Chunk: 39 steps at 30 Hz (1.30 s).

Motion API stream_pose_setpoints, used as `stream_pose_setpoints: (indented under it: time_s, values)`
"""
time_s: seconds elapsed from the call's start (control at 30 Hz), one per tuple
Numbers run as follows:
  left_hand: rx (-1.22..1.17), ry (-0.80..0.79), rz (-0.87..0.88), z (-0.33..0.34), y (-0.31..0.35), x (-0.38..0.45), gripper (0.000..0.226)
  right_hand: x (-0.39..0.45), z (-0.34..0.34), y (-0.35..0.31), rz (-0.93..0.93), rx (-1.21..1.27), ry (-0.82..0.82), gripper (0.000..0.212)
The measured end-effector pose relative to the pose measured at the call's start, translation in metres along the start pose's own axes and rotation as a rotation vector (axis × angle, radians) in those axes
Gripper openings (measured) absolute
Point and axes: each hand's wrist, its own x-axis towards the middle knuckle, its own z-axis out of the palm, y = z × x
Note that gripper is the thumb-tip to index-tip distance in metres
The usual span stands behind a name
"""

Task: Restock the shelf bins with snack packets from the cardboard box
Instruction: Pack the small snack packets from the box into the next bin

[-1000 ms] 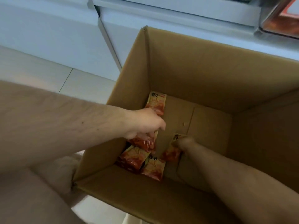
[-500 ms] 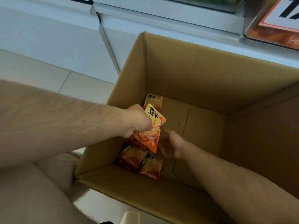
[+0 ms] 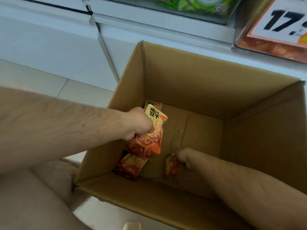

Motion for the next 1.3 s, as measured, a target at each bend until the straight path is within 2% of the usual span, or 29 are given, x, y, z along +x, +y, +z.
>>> stream_pose_setpoints:
  time_s: [0.07, 0.13, 0.33, 0.4, 0.53, 0.67, 0.87, 1.0, 1.17, 1.3]
  values:
    - [-0.022, -0.006, 0.043, 0.001, 0.007, -0.003, 0.031, -0.034, -0.033, -0.012, -0.080, 0.015, 0.089, 0.009]
    - [-0.046, -0.001, 0.091, 0.001, 0.015, -0.007, 0.031, -0.073, -0.066, -0.024, -0.164, -0.004, 0.141, 0.020]
    - [-0.181, -0.058, 0.265, -0.001, 0.048, -0.033, 0.031, -0.201, -0.141, -0.044, -0.464, -0.389, 0.359, 0.018]
    - [-0.266, -0.136, 0.331, 0.000, 0.059, -0.048, 0.035, -0.232, -0.153, -0.043, -0.541, -0.307, 0.296, 0.013]
    - [-0.365, -0.324, 0.474, 0.009, 0.085, -0.087, 0.046, -0.260, -0.153, -0.040, -0.708, 0.011, 0.127, 0.016]
    - [-0.385, -0.421, 0.572, 0.012, 0.107, -0.117, 0.063, -0.275, -0.147, -0.045, -0.812, 0.041, 0.222, 0.014]
    - [-0.396, -0.335, 0.670, 0.017, 0.115, -0.130, 0.046, -0.289, -0.145, -0.052, -0.929, 0.123, 0.387, 0.017]
    - [-0.392, -0.197, 0.778, 0.017, 0.124, -0.135, 0.040, -0.296, -0.148, -0.055, -0.989, 0.186, 0.415, 0.020]
    - [-0.306, -0.114, 0.875, 0.017, 0.133, -0.147, 0.036, -0.308, -0.153, -0.053, -1.088, 0.235, 0.428, 0.019]
    - [-0.233, -0.070, 0.938, 0.020, 0.139, -0.151, 0.035, -0.316, -0.158, -0.050, -1.121, 0.264, 0.451, 0.037]
